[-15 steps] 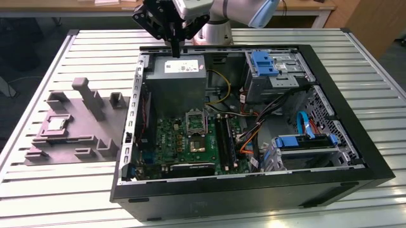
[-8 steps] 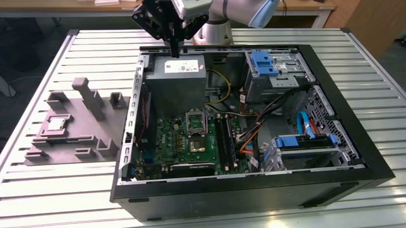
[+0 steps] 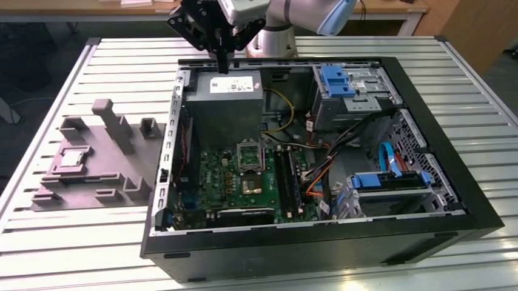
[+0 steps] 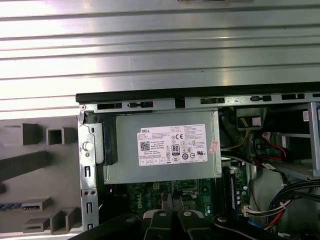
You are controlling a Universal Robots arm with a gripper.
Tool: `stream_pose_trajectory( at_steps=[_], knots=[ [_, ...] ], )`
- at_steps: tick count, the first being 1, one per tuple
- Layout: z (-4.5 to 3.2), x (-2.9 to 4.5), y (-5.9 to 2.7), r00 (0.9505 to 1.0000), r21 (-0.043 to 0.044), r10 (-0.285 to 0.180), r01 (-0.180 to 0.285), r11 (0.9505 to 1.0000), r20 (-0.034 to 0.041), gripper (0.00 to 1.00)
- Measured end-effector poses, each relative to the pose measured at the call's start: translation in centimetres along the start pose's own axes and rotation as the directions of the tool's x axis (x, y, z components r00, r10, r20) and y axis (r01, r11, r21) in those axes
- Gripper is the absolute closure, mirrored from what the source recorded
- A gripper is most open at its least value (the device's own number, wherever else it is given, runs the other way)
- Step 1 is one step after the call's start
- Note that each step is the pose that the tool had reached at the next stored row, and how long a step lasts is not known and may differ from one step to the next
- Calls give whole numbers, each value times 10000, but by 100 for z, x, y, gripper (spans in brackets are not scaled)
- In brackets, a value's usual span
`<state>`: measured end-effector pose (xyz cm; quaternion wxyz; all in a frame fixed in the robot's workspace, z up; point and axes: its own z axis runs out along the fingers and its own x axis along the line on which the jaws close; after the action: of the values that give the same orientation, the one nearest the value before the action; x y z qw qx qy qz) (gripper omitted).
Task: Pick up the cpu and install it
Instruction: 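Reach for the cpu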
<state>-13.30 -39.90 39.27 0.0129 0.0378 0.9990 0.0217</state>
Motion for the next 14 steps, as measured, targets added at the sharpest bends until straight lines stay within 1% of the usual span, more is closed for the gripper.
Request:
stream_pose_trajectory(
  at_steps=[3,5,14],
  knots=[
    [0,15,-1,10000,0,0,0,10000,0,89],
    [1,67,-5,10000,0,0,0,10000,0,89],
    [1,71,-5,10000,0,1,-1,10000,0,89]
  ],
)
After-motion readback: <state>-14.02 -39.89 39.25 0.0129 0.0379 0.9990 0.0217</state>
